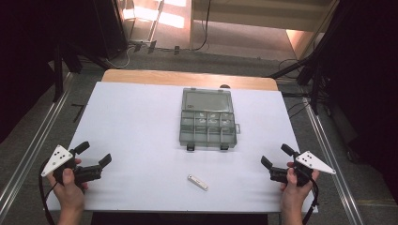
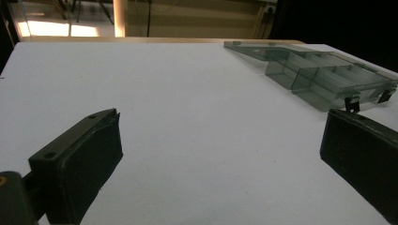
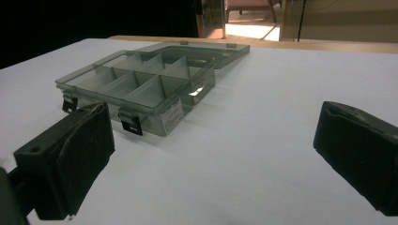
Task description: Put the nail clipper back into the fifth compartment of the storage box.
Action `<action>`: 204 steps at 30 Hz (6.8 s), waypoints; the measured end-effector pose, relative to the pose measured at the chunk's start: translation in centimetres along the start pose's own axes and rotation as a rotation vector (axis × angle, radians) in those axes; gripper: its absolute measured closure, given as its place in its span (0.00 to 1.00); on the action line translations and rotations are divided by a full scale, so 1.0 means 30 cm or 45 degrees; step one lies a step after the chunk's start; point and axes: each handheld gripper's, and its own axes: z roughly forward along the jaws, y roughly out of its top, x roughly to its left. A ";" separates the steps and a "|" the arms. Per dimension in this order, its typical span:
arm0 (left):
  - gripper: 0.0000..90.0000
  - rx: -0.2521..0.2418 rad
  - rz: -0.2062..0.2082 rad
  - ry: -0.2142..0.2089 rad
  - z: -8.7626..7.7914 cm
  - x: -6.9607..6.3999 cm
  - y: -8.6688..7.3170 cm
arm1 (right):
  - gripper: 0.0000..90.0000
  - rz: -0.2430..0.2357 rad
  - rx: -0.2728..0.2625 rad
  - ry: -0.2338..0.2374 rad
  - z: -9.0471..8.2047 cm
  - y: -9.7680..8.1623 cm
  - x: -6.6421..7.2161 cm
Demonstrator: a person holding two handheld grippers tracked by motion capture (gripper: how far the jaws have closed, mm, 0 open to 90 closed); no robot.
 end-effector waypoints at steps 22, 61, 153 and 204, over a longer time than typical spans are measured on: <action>0.00 0.018 0.021 0.000 0.012 -0.004 0.003 | 0.09 -0.035 0.045 0.019 0.006 0.017 0.051; 0.00 0.030 0.039 0.005 0.017 -0.013 -0.001 | 1.00 -0.267 0.327 0.369 0.127 0.108 0.294; 0.00 0.020 0.015 -0.015 0.011 -0.004 -0.004 | 0.76 -0.612 0.796 0.657 0.308 0.092 0.517; 0.00 0.035 0.024 -0.012 0.015 -0.009 -0.005 | 0.88 -0.661 0.858 0.625 0.429 0.025 0.622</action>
